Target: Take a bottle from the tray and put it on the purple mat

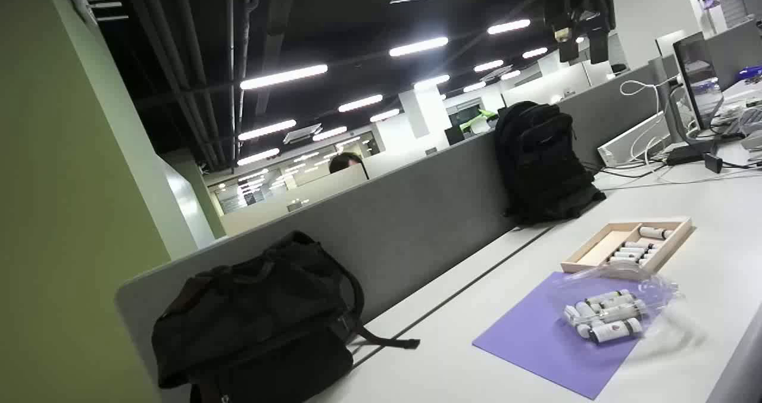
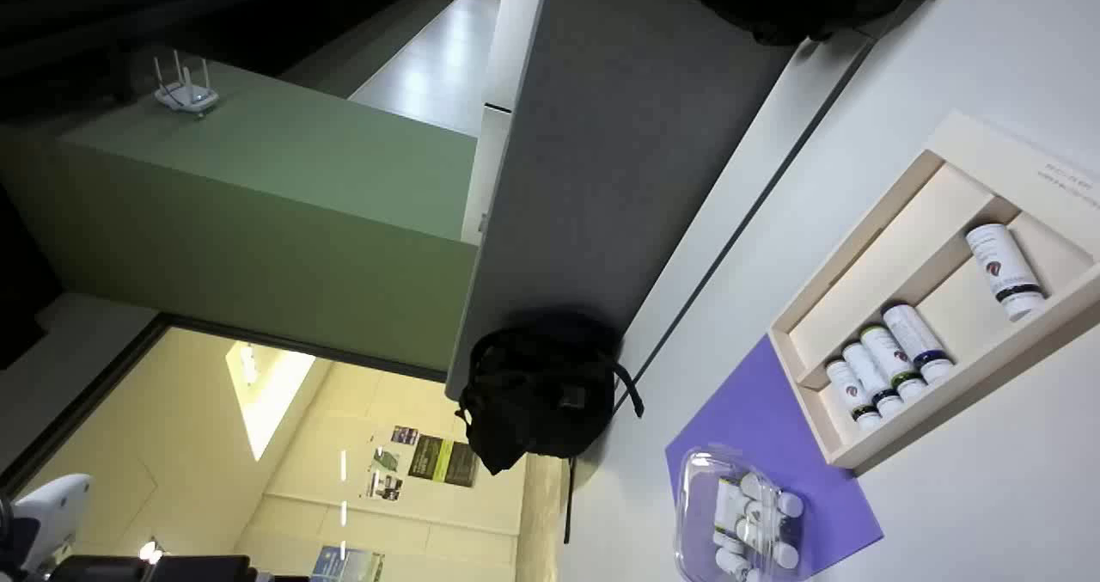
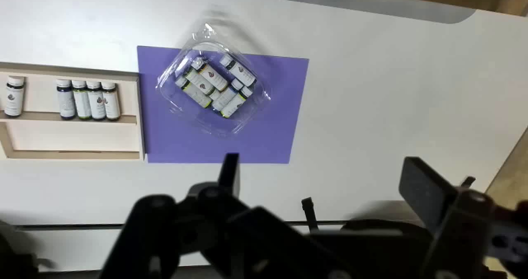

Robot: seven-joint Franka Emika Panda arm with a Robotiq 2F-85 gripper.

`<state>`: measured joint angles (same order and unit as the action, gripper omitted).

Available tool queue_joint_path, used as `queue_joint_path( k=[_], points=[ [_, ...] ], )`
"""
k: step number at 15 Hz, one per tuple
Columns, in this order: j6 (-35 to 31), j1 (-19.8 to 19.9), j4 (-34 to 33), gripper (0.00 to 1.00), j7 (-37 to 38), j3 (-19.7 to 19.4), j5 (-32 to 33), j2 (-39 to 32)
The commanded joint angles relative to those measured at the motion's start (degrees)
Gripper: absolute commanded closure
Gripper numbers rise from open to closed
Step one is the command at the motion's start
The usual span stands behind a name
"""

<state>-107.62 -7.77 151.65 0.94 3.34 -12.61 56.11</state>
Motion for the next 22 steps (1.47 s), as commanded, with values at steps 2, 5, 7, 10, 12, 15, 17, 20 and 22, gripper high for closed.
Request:
queue_joint_path(
  k=[2, 5, 7, 10, 12, 15, 17, 20, 22],
  points=[
    [0.21, 0.37, -0.18, 0.00, -0.24, 0.22, -0.22, -0.05],
    [0.21, 0.38, -0.18, 0.00, -0.24, 0.22, -0.22, -0.05],
    [0.21, 0.38, -0.18, 0.00, -0.24, 0.22, -0.22, -0.05],
    [0.21, 0.38, -0.18, 0.00, -0.24, 0.22, -0.22, -0.05],
    [-6.00, 1.50, 3.19, 0.00, -3.84, -1.69, 0.93, -2.21],
    [-13.75, 5.15, 7.37, 0.00, -7.32, -4.70, 4.78, -8.37],
    [-17.16, 7.15, 7.48, 0.00, -9.83, -7.80, 6.49, -15.21],
    [-15.19, 9.99, 3.92, 0.00, -9.59, -11.22, 6.58, -24.68],
    [-17.23, 9.90, 7.09, 0.00, -10.67, -10.68, 6.39, -21.18]
  ],
)
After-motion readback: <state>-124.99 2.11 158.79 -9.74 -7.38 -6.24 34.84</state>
